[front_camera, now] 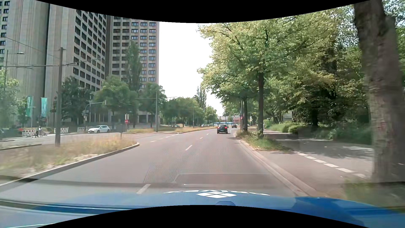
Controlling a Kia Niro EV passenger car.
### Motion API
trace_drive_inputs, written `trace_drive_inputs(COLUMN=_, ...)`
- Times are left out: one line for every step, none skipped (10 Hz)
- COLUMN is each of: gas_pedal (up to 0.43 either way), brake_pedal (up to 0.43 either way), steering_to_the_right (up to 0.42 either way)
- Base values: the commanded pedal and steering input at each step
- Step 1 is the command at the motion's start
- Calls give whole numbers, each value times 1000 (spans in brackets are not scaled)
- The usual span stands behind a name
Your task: Follow the waypoints while adhering to traffic rules and regulations
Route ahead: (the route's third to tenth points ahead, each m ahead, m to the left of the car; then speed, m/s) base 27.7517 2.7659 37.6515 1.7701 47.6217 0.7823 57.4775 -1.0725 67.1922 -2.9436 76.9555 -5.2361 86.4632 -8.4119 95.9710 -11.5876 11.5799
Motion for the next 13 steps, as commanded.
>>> trace_drive_inputs(gas_pedal=177, brake_pedal=0, steering_to_the_right=15)
trace_drive_inputs(gas_pedal=189, brake_pedal=0, steering_to_the_right=15)
trace_drive_inputs(gas_pedal=189, brake_pedal=0, steering_to_the_right=15)
trace_drive_inputs(gas_pedal=189, brake_pedal=0, steering_to_the_right=15)
trace_drive_inputs(gas_pedal=189, brake_pedal=0, steering_to_the_right=15)
trace_drive_inputs(gas_pedal=189, brake_pedal=0, steering_to_the_right=16)
trace_drive_inputs(gas_pedal=189, brake_pedal=0, steering_to_the_right=15)
trace_drive_inputs(gas_pedal=189, brake_pedal=0, steering_to_the_right=15)
trace_drive_inputs(gas_pedal=189, brake_pedal=0, steering_to_the_right=16)
trace_drive_inputs(gas_pedal=189, brake_pedal=0, steering_to_the_right=16)
trace_drive_inputs(gas_pedal=189, brake_pedal=0, steering_to_the_right=16)
trace_drive_inputs(gas_pedal=189, brake_pedal=0, steering_to_the_right=15)
trace_drive_inputs(gas_pedal=189, brake_pedal=0, steering_to_the_right=16)
